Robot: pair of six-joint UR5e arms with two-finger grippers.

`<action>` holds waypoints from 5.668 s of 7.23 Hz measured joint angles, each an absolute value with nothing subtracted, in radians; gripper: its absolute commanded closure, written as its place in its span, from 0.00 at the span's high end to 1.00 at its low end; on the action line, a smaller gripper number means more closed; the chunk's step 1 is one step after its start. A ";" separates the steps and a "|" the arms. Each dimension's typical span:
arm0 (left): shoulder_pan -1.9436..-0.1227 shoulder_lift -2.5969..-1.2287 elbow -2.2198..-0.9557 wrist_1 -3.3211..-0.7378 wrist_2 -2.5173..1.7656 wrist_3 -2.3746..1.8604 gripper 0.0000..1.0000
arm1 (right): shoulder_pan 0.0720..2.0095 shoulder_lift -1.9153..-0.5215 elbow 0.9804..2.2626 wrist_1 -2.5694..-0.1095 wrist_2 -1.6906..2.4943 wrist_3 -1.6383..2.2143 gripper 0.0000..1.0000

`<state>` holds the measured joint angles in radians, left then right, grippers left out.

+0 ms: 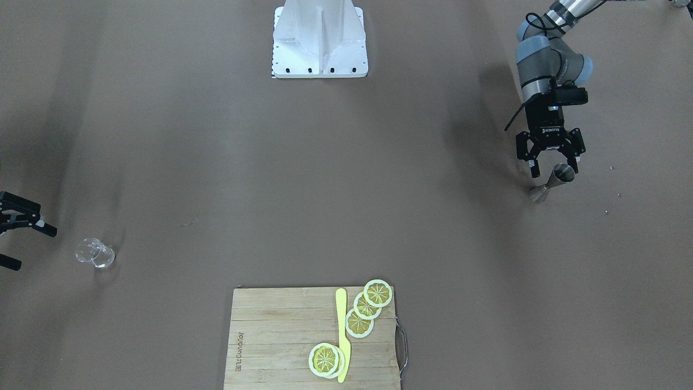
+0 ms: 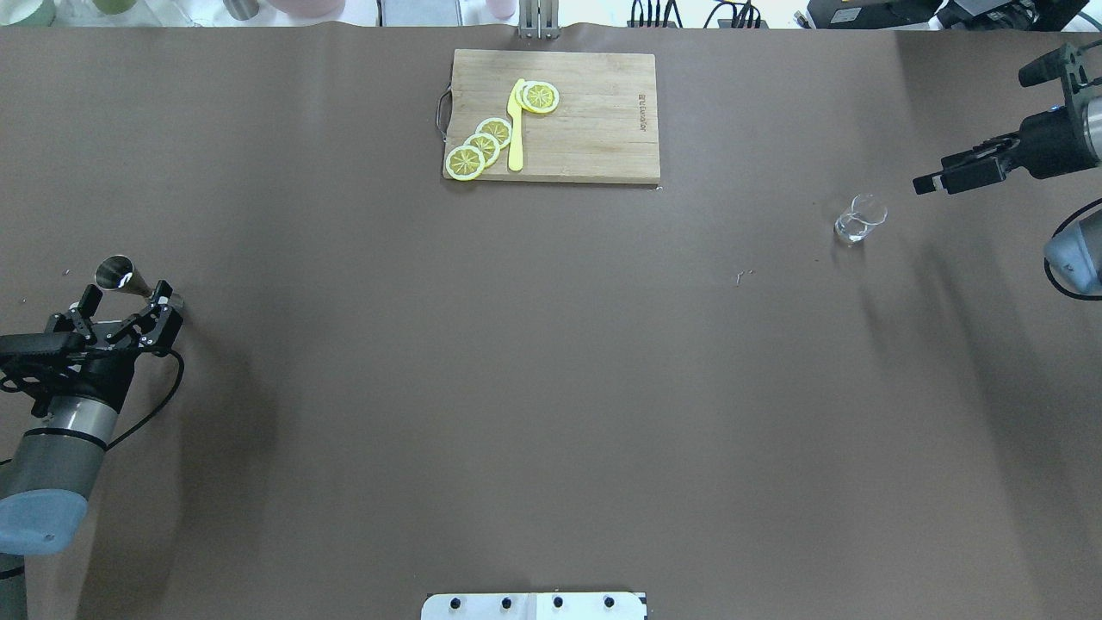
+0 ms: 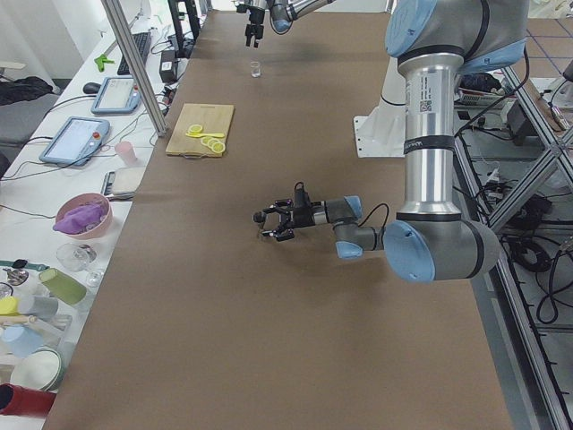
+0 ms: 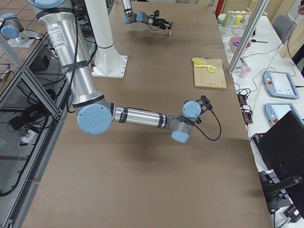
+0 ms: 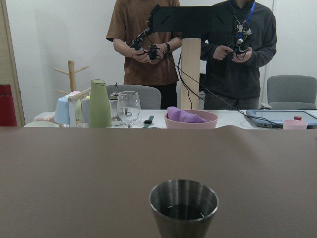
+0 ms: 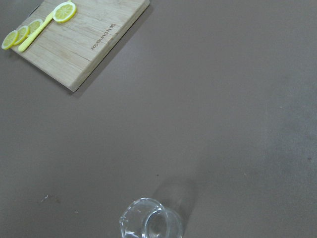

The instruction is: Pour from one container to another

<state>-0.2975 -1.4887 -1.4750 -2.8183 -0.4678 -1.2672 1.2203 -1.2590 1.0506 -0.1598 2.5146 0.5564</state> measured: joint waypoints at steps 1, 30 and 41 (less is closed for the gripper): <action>-0.310 -1.508 -1.456 -2.817 -0.471 -1.266 0.97 | 1.221 -1.268 1.040 -0.106 2.514 0.516 1.00; -0.593 -1.750 -1.600 -2.734 -0.774 -0.796 0.00 | 1.125 -1.030 0.586 0.217 2.605 -0.144 0.91; -0.700 -2.394 -1.135 -2.617 -1.092 -0.557 0.00 | 1.115 -1.008 0.563 0.198 2.609 -0.144 0.00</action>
<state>-0.7001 -2.3936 -1.1355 -2.6168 -1.0919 -0.5571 1.1148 -1.0078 0.5632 0.1985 2.6088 -0.1442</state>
